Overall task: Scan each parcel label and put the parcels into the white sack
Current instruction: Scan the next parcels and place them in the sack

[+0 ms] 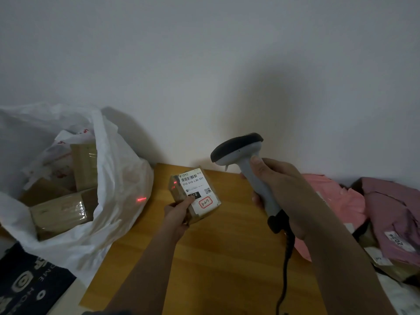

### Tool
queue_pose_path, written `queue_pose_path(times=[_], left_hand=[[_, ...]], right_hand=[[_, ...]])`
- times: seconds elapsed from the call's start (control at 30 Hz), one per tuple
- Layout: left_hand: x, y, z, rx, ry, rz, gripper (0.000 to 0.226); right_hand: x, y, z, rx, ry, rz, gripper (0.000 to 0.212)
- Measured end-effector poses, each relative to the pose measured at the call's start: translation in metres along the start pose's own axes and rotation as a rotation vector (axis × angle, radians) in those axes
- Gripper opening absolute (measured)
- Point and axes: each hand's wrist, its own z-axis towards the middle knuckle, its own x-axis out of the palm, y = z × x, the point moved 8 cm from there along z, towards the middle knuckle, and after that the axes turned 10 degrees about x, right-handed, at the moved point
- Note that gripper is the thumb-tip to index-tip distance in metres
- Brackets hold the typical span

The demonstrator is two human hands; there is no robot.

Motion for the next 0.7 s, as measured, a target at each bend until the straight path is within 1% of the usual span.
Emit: queue_pose_path(times=[0.17,0.3,0.4,0.5,0.6,0.63,0.7], left_hand=[[-0.002,-0.001,-0.004,0.004,0.008,-0.024,0.048],[-0.004,-0.006,-0.008,0.021,0.023,-0.044,0.043],[-0.006,-0.013,-0.013,0.048,0.04,-0.036,0.041],[-0.007,-0.026,-0.019,0.103,0.07,-0.008,0.051],[-0.01,-0.051,-0.028,0.185,0.114,0.001,0.057],[-0.012,-0.063,-0.032,0.224,0.114,-0.007,0.055],[-0.023,-0.096,-0.048,0.327,0.06,-0.04,0.042]], right_hand=[[0.005,0.002,-0.006,-0.017,-0.014,0.016,0.036],[0.01,0.004,-0.01,-0.021,-0.01,0.013,0.037],[0.017,0.004,-0.012,-0.027,-0.003,0.055,0.033],[0.025,0.001,-0.009,-0.034,-0.01,0.145,0.029],[0.029,-0.007,0.001,-0.014,-0.062,0.3,0.025],[0.03,-0.011,0.006,0.0,-0.088,0.36,0.023],[0.032,-0.018,0.013,0.03,-0.145,0.45,0.021]])
